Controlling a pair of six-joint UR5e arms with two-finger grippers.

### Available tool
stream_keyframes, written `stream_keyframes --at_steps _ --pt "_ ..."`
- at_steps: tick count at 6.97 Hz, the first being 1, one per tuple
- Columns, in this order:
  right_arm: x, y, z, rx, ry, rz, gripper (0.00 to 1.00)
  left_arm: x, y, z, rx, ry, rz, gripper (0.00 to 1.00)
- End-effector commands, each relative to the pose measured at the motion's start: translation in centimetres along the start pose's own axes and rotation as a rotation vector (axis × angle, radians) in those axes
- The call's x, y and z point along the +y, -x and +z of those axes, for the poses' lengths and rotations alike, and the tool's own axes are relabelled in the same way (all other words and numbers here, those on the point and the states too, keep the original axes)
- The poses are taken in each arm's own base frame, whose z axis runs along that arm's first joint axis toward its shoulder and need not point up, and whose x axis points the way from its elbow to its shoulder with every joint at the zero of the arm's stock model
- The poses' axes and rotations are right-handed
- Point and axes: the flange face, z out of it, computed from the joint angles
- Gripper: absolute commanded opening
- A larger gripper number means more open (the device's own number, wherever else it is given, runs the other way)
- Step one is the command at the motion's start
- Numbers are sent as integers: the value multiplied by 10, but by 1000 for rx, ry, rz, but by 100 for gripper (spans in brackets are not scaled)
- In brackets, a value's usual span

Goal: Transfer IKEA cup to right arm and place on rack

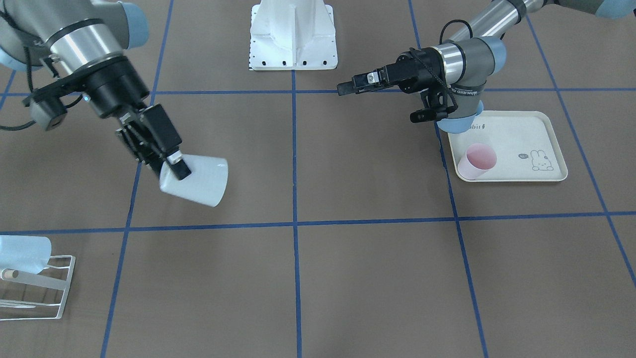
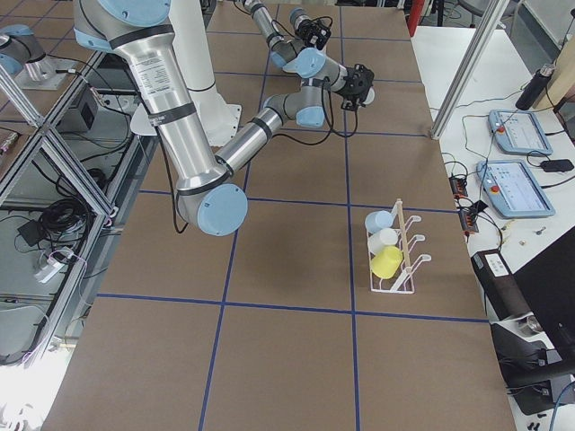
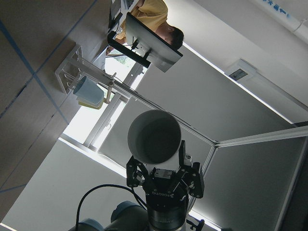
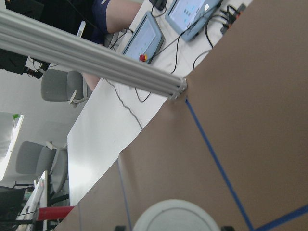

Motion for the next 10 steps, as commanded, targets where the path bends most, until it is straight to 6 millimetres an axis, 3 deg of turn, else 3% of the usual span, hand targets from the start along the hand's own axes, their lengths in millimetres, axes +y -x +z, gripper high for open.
stream_keyframes --at_steps 1,3,4,6,7,8,9,10 --pt "-99 -24 19 260 -103 -406 0 -2 2 -2 -4 -7 -1 77" --pt "-166 -65 55 406 -147 -476 0 -6 7 -11 -15 -23 -3 77" --pt "-189 -83 56 462 -137 -567 0 -6 6 -10 -15 -23 -3 77" --pt "-214 -114 60 536 -120 -623 0 -7 7 -10 -15 -26 -4 77" --pt "-214 -136 60 566 -101 -642 0 -8 7 -8 -16 -28 -4 77" --pt "-214 -143 60 577 -95 -640 0 -7 11 -6 -19 -31 -9 77" --pt "-214 -167 59 607 -82 -626 0 -5 15 -5 -11 -36 -17 77" --pt "-213 -174 59 614 -78 -619 0 -4 18 -5 -14 -34 -20 77"
